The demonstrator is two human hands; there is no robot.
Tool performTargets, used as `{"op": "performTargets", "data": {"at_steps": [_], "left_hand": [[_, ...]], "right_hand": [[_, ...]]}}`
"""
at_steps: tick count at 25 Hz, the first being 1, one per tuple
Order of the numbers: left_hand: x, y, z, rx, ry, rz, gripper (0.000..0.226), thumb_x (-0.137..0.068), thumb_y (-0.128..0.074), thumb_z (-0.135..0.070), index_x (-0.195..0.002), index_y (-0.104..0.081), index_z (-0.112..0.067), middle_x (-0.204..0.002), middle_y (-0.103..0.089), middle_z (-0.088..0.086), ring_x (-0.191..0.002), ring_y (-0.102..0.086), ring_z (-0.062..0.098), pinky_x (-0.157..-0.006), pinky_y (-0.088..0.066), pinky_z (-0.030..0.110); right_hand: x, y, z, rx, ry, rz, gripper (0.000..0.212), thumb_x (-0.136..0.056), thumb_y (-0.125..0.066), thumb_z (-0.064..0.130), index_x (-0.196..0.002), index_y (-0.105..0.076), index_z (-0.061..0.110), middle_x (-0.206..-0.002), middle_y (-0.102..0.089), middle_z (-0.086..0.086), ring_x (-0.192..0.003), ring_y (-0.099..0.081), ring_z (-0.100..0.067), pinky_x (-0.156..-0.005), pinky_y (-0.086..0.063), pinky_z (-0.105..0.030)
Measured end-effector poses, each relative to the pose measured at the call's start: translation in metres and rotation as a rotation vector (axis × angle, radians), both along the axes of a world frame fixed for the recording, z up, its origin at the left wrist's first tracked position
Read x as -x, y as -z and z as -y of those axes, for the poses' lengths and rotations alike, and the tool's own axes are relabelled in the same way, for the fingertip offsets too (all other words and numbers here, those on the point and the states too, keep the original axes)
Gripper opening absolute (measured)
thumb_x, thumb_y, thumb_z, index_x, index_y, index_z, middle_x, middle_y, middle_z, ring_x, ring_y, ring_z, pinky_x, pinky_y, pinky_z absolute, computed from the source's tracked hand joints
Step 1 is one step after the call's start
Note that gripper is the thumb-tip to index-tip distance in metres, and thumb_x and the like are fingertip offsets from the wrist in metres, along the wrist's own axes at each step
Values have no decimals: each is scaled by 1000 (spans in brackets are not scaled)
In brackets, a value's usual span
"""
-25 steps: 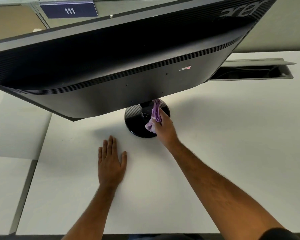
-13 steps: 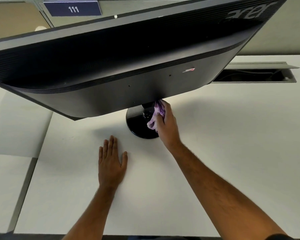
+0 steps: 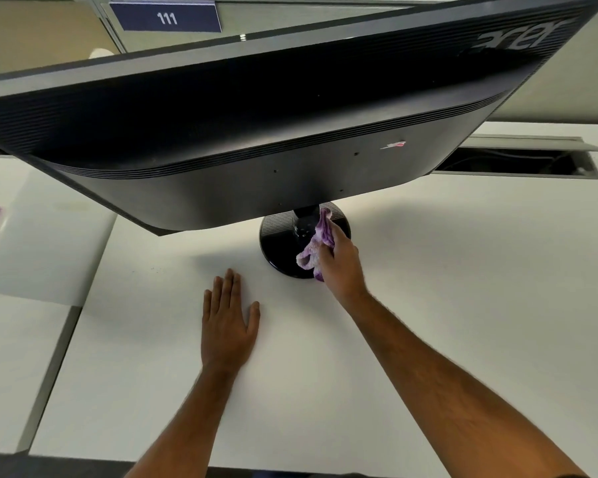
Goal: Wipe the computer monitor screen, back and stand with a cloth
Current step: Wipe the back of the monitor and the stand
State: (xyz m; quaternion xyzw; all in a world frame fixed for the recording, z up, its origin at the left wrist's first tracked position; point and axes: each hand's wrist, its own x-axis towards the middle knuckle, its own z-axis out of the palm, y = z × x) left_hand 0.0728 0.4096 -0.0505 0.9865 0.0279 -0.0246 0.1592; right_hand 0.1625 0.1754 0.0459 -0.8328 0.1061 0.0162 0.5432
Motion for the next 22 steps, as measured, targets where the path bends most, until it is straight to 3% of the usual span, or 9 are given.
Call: {"op": "performTargets", "data": {"at_steps": [4, 6, 9, 11, 13, 15, 17, 19, 22], "left_hand": [[0, 0, -1, 0, -1, -5, 76, -105, -28, -54, -168, -12, -15, -176, -5, -2, -162, 2, 15, -132, -3, 39], [0, 0, 0, -2, 2, -10, 76, -105, -27, -55, -168, -10, -16, -176, -4, -3, -162, 4, 14, -132, -1, 38], [0, -1, 0, -3, -1, -7, 76, -105, -27, -55, -168, -11, -16, -176, -4, -3, -162, 4, 14, -132, -2, 38], [0, 0, -1, -4, 2, -3, 75, -105, -27, -55, -168, -11, -16, -176, -5, -3, -162, 3, 14, -132, -2, 38], [0, 1, 0, 1, 3, -1, 75, -105, -28, -55, -168, -11, -16, -176, -4, -3, -162, 3, 14, -132, -2, 38], [1, 1, 0, 1, 2, 1, 75, -105, -27, -55, -168, -12, -16, -176, -5, -2, -162, 3, 15, -132, -3, 39], [1, 2, -1, -3, 2, 2, 75, -106, -26, -56, -168, -11, -16, -176, -4, -2, -162, 3, 15, -132, -4, 40], [0, 2, -1, -4, 4, -2, 75, -106, -27, -56, -168, -10, -16, -176, -4, -2, -162, 5, 14, -132, -5, 40], [1, 2, -1, 7, 10, 6, 75, -106, -28, -55, -168, -11, -16, -176, -4, -2, -162, 4, 15, -132, -5, 41]], "right_hand": [[5, -16, -4, -117, 76, 136, 43, -106, -53, 14, -149, -51, 15, -120, -64, 15, -103, -61, 17, -82, -49, -4], [16, -9, -14, -127, 70, 128, 46, -106, -54, 17, -151, -48, 18, -126, -62, 15, -112, -61, 8, -89, -49, -6], [17, -1, -14, -116, 24, 38, 43, -106, -53, 18, -149, -49, 18, -122, -63, 5, -115, -67, -16, -71, -47, 0], [15, -6, -10, -137, 41, 43, 43, -106, -53, 14, -149, -50, 16, -115, -65, 8, -109, -68, -5, -66, -46, 1], [17, -9, -11, -139, 62, 114, 46, -106, -53, 13, -152, -47, 17, -119, -64, 13, -106, -63, 12, -78, -50, -4], [22, -2, -17, -124, 53, 124, 51, -106, -53, 15, -156, -42, 20, -131, -61, 11, -115, -62, 4, -88, -52, -9], [23, 5, -21, -136, 43, 47, 48, -107, -53, 19, -153, -44, 21, -128, -58, 10, -120, -64, -14, -75, -50, -2], [22, 6, -21, -126, 45, 30, 46, -107, -53, 17, -152, -45, 19, -126, -59, 8, -114, -66, -14, -69, -47, 0], [22, 4, -22, -71, 52, 167, 55, -106, -52, 13, -159, -36, 21, -142, -59, 0, -120, -61, -8, -89, -51, -7]]}}
